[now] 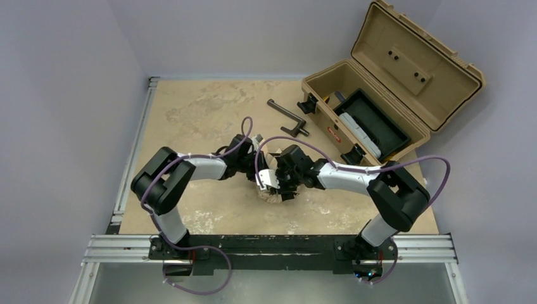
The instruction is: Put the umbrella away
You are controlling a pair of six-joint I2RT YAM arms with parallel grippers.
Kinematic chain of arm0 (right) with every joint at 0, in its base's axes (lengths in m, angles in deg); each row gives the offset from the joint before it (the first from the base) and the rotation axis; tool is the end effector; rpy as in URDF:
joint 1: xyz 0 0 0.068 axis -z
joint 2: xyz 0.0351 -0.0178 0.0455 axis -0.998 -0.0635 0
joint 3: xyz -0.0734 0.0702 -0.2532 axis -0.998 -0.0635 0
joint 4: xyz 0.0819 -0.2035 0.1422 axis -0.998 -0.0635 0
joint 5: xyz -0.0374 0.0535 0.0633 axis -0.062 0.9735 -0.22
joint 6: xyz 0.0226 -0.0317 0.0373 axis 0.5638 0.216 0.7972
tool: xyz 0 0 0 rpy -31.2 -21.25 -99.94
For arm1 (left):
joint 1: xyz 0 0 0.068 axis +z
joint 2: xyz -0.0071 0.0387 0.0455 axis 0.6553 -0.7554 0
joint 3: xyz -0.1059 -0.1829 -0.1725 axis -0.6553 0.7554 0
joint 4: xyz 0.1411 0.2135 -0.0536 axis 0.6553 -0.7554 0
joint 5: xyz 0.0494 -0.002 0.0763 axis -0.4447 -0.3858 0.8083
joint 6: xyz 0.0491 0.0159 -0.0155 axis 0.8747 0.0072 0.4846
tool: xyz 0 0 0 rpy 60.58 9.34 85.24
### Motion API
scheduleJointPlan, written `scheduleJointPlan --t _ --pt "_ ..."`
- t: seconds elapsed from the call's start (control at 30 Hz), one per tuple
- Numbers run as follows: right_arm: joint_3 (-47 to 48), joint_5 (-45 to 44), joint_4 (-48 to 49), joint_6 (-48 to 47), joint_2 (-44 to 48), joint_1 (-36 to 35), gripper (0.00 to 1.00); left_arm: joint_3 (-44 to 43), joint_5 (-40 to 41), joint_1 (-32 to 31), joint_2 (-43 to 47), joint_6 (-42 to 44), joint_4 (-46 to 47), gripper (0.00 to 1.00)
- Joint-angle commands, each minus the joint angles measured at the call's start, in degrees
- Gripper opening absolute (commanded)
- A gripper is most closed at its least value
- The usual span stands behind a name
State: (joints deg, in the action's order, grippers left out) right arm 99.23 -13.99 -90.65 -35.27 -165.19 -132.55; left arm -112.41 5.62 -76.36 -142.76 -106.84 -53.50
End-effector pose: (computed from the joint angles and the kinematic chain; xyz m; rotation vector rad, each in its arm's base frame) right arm 0.2021 0.2293 0.1585 -1.9472 1.5221 0.4290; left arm 0.2598 -0.2058 0.1231 -0.0748 2.6856 -1.2073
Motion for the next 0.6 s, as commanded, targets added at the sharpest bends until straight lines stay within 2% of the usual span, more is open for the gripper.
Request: scheduleJointPlan --t 0.0,0.13,0.27,0.4,0.5,0.57 --pt "-3.07 -4.69 0.29 -4.73 -3.84 1.28 0.18 3.36 -4.83 -2.78 7.9 -5.69 -0.13 0.18" --pt "-5.56 -5.4 0.89 -7.84 -0.12 1.05 0.09 5.47 -1.39 -0.25 16.07 -5.8 -0.65 0.28" --pt "-6.79 -4.79 0.37 -12.31 2.41 0.39 0.08 6.92 3.58 2.42 25.85 -2.35 -4.96 0.35" --pt "-10.2 -4.18 0.51 -20.09 6.45 -1.48 0.07 9.48 12.12 3.84 37.67 3.97 -11.89 0.37" --pt "-12.46 -2.87 -0.12 -27.46 9.17 -2.92 0.06 14.12 16.48 3.88 46.95 7.9 -12.19 0.4" --pt "-13.53 -1.43 -0.7 -32.64 10.62 -3.39 0.06 19.76 16.56 3.9 52.25 7.91 -5.93 0.6"
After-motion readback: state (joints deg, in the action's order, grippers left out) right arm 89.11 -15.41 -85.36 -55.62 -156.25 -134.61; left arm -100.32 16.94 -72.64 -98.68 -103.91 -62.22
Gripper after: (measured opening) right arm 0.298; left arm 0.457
